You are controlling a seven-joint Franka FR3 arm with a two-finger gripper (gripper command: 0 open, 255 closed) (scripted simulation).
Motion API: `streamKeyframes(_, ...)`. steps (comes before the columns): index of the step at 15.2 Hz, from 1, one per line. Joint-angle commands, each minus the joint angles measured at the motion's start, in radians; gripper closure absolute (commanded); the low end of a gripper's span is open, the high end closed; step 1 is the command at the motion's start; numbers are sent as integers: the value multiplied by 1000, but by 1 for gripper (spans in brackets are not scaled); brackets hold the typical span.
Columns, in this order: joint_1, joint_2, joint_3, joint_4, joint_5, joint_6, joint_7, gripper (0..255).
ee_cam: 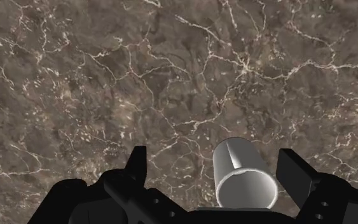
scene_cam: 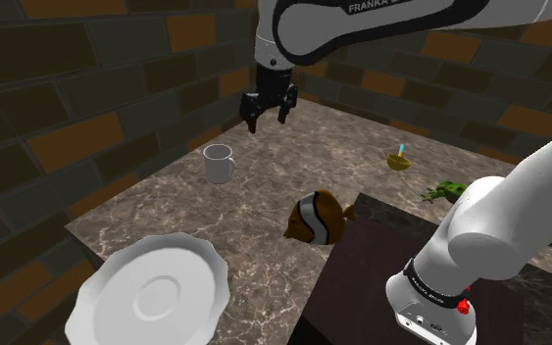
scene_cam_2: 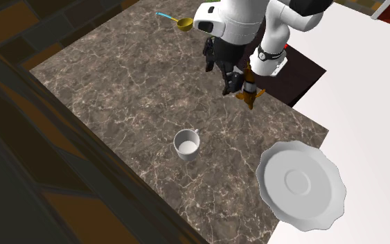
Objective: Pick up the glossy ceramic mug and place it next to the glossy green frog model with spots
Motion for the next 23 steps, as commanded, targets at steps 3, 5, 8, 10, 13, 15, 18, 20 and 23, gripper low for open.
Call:
streamKeyframes(3, 5, 167, 36, 104, -42, 38, 83, 0)
streamKeyframes(5, 10, 250, 47, 164, -67, 47, 120, 0)
streamKeyframes(8, 25, 375, 54, 264, -107, 50, 171, 0)
streamKeyframes(10, 39, 460, 55, 338, -132, 46, 202, 0)
streamKeyframes(13, 65, 590, 50, 464, -166, 30, 242, 0)
streamKeyframes(15, 85, 679, 44, 558, -186, 13, 263, 0)
streamKeyframes(18, 95, 729, 37, 590, -196, 25, 273, 0)
streamKeyframes(20, 94, 738, 35, 577, -200, 47, 275, 0)
streamKeyframes(23, 94, 753, 31, 559, -206, 79, 279, 0)
